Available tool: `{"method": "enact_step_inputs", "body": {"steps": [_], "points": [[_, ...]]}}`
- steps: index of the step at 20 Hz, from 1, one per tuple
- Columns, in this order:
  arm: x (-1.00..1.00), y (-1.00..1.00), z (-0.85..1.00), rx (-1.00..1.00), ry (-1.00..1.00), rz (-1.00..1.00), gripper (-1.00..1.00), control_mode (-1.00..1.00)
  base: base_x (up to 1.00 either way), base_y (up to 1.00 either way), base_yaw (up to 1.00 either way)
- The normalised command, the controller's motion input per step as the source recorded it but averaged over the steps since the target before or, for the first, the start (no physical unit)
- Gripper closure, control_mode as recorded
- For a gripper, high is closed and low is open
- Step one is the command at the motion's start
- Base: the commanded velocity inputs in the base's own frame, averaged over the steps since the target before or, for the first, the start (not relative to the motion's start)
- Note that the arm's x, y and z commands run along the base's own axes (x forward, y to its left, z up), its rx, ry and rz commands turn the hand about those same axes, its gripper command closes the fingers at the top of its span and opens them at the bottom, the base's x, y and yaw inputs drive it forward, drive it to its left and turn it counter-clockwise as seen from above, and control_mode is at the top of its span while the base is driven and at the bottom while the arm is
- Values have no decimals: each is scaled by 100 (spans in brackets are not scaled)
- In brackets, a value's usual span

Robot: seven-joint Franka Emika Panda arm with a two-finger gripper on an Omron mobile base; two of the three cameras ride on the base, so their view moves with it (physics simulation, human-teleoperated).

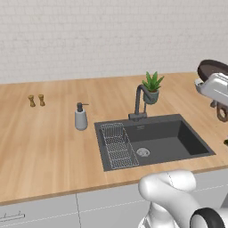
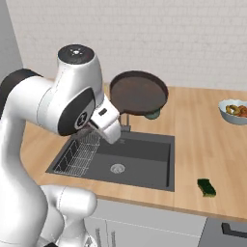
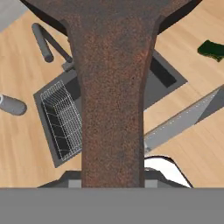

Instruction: Pick the pan and sponge and place them into the sink. Then turn on the water.

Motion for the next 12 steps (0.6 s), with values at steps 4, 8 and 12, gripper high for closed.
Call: {"method": "enact_step_inputs", "body": {"steps": [4, 8, 12], "points": [[38, -41, -70, -20, 18, 0, 100, -100, 0, 0, 0], [44, -23, -82, -22, 10, 4, 100, -100, 0, 0, 0], [44, -26, -73, -9, 2, 8, 100, -100, 0, 0, 0]]}}
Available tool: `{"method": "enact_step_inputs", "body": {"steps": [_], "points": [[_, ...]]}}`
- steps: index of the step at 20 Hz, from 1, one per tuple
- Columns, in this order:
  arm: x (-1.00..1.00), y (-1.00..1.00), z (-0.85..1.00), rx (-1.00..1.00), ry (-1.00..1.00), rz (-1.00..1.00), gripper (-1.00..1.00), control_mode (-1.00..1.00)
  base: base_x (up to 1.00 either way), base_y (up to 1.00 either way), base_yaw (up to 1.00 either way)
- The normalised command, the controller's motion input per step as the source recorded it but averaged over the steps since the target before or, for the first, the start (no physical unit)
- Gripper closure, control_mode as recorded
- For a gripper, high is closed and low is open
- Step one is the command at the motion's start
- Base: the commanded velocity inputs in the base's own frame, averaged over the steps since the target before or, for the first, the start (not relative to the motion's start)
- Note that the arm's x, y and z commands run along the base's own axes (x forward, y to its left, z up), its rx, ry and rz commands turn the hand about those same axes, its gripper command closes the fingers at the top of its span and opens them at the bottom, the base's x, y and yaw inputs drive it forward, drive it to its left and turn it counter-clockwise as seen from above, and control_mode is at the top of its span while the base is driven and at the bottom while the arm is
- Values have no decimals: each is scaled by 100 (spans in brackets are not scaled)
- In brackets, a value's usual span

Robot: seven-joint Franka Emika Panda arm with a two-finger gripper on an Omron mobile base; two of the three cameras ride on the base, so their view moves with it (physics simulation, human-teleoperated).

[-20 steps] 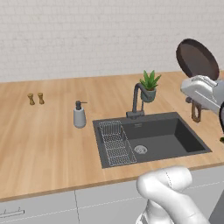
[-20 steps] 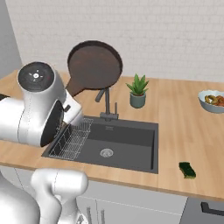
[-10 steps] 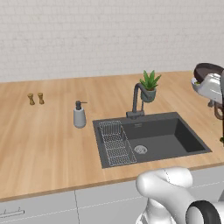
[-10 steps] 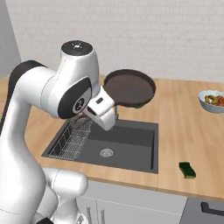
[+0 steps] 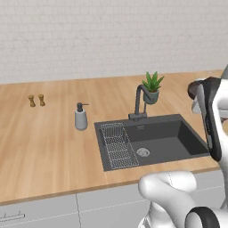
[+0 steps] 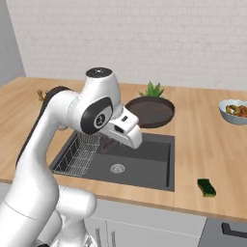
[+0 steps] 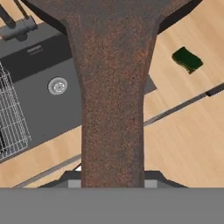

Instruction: Pick the pan and sponge and place them into the sink. Then turn on the water.

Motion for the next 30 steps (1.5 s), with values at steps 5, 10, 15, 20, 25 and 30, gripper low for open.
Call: {"method": "enact_step_inputs", "body": {"steps": [5, 10, 15, 20, 25, 30], "points": [[44, -27, -61, -3, 7, 15, 100, -100, 0, 0, 0], [53, -14, -52, -9, 26, 23, 100, -100, 0, 0, 0], [32, -20, -59, -9, 19, 27, 100, -100, 0, 0, 0], [0, -50, -52, 8, -20, 23, 100, -100, 0, 0, 0], [18, -14, -37, -2, -6, 29, 100, -100, 0, 0, 0], [38, 0, -32, -9, 16, 30, 100, -100, 0, 0, 0]]}}
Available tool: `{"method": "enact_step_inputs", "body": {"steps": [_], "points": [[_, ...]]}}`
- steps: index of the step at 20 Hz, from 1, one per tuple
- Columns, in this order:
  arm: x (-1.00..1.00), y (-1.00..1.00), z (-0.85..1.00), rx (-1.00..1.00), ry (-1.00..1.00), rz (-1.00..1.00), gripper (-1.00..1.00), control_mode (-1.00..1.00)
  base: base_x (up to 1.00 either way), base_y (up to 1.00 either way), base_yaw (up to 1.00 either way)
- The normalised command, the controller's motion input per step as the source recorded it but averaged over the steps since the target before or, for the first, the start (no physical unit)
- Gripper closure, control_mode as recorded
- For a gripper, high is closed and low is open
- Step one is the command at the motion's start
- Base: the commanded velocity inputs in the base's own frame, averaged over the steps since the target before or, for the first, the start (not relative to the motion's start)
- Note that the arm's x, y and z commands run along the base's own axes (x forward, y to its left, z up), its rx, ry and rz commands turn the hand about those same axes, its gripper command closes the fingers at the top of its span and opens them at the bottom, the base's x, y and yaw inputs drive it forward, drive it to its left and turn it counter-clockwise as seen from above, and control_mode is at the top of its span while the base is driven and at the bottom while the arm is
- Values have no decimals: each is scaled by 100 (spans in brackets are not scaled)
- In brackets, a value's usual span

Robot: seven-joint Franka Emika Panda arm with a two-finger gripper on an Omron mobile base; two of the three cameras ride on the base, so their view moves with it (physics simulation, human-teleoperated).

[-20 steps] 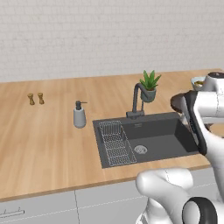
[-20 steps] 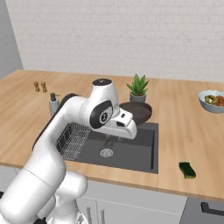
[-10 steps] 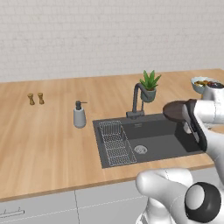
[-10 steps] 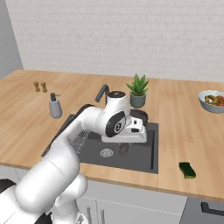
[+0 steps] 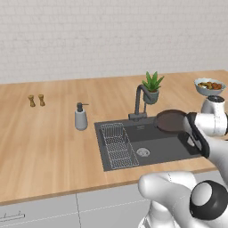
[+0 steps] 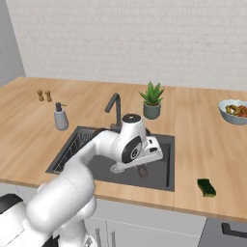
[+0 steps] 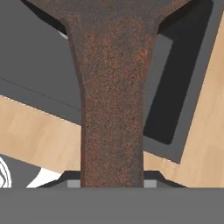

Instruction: Pick the pan and sponge and place them into the sink. Then turn on the water.

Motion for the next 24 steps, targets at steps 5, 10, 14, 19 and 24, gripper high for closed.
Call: {"method": "enact_step_inputs", "body": {"steps": [5, 10, 14, 19, 24], "points": [[22, -4, -25, -1, 3, 24, 100, -100, 0, 0, 0], [12, -4, -28, 2, -12, 11, 100, -100, 0, 0, 0], [26, 0, -42, 0, 0, 8, 100, -100, 0, 0, 0], [23, 0, -38, 0, 0, 10, 100, -100, 0, 0, 0], [34, 0, -37, 0, 0, 9, 100, -100, 0, 0, 0]]}}
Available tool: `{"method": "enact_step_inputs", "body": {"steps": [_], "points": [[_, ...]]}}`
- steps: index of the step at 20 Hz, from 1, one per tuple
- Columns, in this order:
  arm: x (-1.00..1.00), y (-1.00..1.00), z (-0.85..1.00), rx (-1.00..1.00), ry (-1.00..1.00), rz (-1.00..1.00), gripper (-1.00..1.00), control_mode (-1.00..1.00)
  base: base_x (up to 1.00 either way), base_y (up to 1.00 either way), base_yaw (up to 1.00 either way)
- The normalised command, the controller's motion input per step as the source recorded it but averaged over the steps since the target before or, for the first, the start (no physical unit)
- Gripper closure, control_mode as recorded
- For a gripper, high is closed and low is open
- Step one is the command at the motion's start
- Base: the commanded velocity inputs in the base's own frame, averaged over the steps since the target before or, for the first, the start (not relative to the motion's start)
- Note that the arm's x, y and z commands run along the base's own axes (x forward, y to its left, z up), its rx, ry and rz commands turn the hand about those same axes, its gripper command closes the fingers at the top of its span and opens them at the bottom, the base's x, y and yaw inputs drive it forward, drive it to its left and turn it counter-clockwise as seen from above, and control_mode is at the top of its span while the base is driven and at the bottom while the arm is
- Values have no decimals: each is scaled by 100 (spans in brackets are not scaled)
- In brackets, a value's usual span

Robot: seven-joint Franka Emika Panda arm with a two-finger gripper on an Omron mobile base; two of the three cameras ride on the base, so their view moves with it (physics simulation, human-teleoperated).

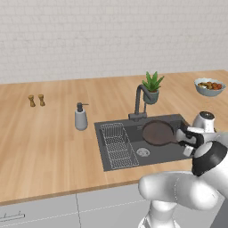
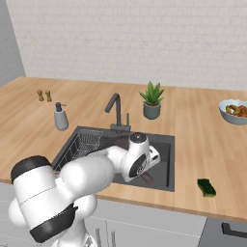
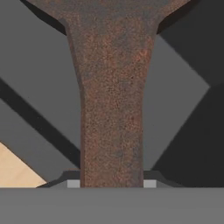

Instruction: Pick the pan and sponge and place them into the sink. Then turn on the water.

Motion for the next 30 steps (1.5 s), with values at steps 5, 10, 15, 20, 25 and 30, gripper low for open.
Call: {"method": "enact_step_inputs", "body": {"steps": [5, 10, 15, 20, 25, 30], "points": [[50, 0, -33, 0, 1, 8, 100, -100, 0, 0, 0], [53, -1, -24, 2, 4, 7, 100, -100, 0, 0, 0], [45, -7, -21, 3, 0, 9, 100, -100, 0, 0, 0], [37, -3, -33, 1, 0, 9, 100, -100, 0, 0, 0], [10, 0, -50, 0, -2, 13, 100, -100, 0, 0, 0], [0, -2, -55, 0, -3, 12, 100, -100, 0, 0, 0]]}}
